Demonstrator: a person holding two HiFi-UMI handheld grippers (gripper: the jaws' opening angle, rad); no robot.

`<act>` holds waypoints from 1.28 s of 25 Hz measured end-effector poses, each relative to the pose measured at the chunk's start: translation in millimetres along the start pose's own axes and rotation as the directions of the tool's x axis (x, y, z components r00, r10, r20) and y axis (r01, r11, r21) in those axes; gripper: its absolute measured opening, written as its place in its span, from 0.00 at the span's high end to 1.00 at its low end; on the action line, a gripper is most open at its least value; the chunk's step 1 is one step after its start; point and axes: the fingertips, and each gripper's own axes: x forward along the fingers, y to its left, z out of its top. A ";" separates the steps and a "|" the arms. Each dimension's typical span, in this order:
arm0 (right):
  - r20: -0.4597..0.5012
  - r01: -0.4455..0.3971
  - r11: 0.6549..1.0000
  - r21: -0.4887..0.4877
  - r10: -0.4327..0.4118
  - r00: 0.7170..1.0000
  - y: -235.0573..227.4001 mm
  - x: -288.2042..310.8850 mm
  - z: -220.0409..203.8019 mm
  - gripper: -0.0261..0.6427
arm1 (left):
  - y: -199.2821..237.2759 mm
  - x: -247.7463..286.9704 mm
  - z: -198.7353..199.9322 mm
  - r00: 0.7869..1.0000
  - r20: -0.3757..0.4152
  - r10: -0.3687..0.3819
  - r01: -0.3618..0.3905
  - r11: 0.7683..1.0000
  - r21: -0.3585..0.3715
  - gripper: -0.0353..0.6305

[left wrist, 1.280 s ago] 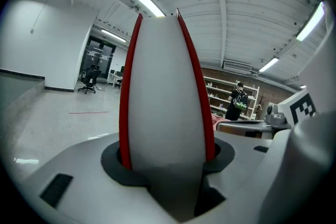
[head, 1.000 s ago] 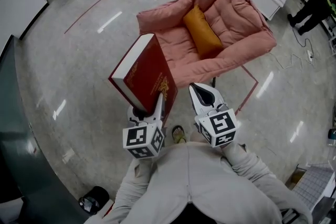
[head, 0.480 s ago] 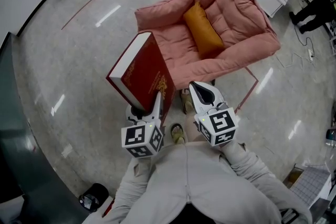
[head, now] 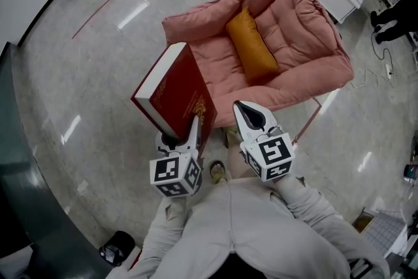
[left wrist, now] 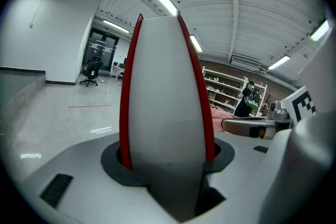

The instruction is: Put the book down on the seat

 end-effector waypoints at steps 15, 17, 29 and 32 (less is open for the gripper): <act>-0.072 -0.011 1.000 0.023 0.012 0.997 -84.1 72.2 13.7 0.96 | -2.5 107.6 -0.2 0.992 -0.121 0.022 -0.024 0.999 -0.021 0.57; -0.079 -0.017 0.999 0.029 0.019 0.997 -91.4 82.3 12.5 0.96 | -1.8 121.7 -2.8 0.990 -0.137 0.025 -0.028 0.999 -0.022 0.57; -0.131 -0.020 0.998 0.064 0.028 0.991 -135.8 136.1 -1.9 0.96 | 4.0 203.7 -41.4 0.967 -0.252 0.024 -0.030 0.999 -0.020 0.57; -0.148 -0.016 0.998 0.065 0.025 0.989 -144.7 147.8 -7.9 0.96 | 7.3 220.4 -53.5 0.960 -0.278 0.023 -0.032 0.999 -0.025 0.57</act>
